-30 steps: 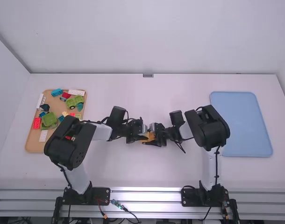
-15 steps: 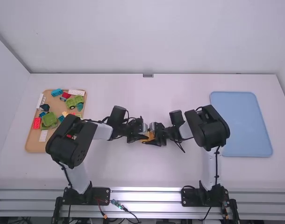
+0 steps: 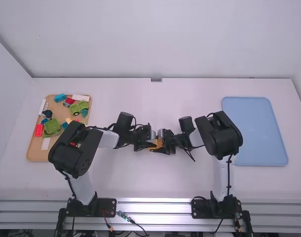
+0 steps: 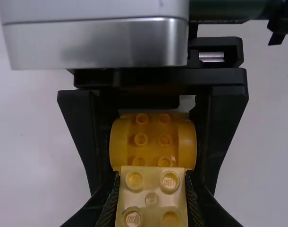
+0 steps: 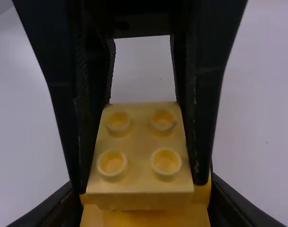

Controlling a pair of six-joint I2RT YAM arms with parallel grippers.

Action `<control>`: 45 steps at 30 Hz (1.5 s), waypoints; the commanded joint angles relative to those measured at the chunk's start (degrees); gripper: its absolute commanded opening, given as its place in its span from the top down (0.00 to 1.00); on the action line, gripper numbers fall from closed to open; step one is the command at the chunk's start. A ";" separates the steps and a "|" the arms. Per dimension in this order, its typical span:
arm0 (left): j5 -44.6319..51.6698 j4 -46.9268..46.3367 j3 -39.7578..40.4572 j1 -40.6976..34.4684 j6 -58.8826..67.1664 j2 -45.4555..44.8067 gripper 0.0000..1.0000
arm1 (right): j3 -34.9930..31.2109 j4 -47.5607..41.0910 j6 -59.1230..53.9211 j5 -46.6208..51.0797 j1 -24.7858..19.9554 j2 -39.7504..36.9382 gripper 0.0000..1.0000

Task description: Assemble lego blocks to make yellow taxi

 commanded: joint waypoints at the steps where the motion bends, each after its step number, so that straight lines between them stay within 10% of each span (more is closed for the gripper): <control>1: 1.25 -0.42 0.26 0.22 -0.02 1.17 0.81 | 0.44 -0.04 0.55 0.55 0.04 1.02 0.58; 11: 1.70 -1.88 2.05 0.22 -1.07 0.16 0.40 | 0.44 -0.31 0.55 0.57 0.04 1.02 0.58; 22: 4.24 -5.99 3.63 0.42 -1.07 -6.77 0.32 | 0.39 -0.48 0.57 1.99 0.09 1.02 0.58; 25: 3.37 -7.54 3.63 1.05 -0.26 -8.05 0.42 | 0.37 -0.46 0.55 1.68 0.09 1.02 0.58; 27: 1.57 -9.92 3.63 0.94 1.57 -8.30 0.98 | 0.44 -0.50 0.57 1.66 0.07 1.02 0.58; 45: -1.92 -7.52 -0.15 0.98 3.48 -5.69 0.98 | 0.37 -0.44 0.57 1.40 0.09 1.02 0.58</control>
